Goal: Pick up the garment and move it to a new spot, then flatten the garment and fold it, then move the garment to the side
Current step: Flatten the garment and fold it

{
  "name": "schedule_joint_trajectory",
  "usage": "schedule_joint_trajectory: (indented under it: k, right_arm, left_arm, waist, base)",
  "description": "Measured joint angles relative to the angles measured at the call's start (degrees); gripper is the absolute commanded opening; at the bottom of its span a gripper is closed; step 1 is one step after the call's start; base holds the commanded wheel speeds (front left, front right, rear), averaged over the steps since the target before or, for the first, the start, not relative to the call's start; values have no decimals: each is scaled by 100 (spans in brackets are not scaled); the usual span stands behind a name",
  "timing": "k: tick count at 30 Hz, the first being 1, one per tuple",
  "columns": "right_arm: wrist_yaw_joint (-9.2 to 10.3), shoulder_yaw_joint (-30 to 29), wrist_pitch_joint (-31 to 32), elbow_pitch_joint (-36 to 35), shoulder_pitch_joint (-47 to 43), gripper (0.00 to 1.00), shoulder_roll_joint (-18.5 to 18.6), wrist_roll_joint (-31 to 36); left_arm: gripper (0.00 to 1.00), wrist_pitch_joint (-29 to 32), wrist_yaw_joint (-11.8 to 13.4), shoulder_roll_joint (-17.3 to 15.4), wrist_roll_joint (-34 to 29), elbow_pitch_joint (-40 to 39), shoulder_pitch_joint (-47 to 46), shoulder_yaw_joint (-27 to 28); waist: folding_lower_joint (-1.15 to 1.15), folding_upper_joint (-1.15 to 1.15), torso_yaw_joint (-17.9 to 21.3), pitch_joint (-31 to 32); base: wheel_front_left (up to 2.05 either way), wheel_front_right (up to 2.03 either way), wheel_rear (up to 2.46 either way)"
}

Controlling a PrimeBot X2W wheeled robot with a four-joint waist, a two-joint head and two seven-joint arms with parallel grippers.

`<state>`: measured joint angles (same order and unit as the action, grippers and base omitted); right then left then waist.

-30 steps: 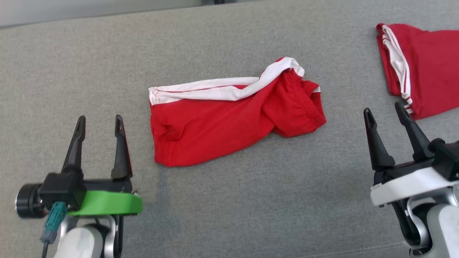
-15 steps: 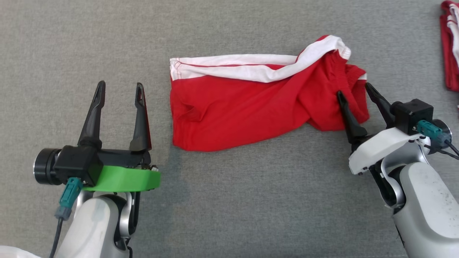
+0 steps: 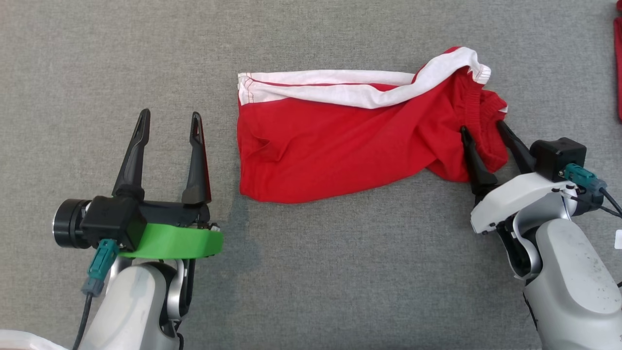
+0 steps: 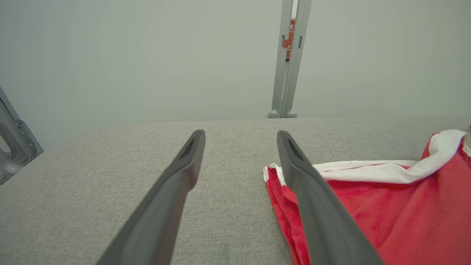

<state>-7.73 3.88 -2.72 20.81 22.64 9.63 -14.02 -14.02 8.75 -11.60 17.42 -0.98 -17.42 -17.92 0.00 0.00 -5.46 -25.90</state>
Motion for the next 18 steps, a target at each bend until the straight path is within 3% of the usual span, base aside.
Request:
schedule_joint_trajectory:
  k: [2,3,4,5,6,12,18]
  right_arm:
    - [1,64,7,62,8,100,2,-51]
    - [2,116,20,77,14,81,1,-75]
    - [10,180,73,99,25,38,9,-141]
    - [11,227,127,121,41,23,19,-207]
    - [11,267,197,138,57,0,29,-266]
    - [11,509,541,146,108,0,176,-706]
    - [11,411,307,-121,-149,0,287,-947]
  left_arm:
    - [100,-11,7,-1,0,2,0,-1]
    - [100,-13,8,-1,0,2,0,-2]
    - [100,-14,8,-3,0,3,0,-3]
    - [100,-14,19,-5,0,3,0,-8]
    - [100,-14,34,-7,0,3,0,-14]
    - [100,-11,34,-9,1,10,1,-55]
    - [100,-15,53,-13,3,34,4,-60]
  waist:
    - [0,0,26,16]
    - [0,0,36,22]
    - [0,0,47,31]
    - [0,0,60,38]
    - [0,0,67,46]
    - [0,0,72,98]
    - [0,0,69,184]
  base:
    - [0,0,0]
    - [0,0,0]
    - [0,0,0]
    - [0,0,0]
    - [0,0,0]
    - [0,0,0]
    - [0,0,0]
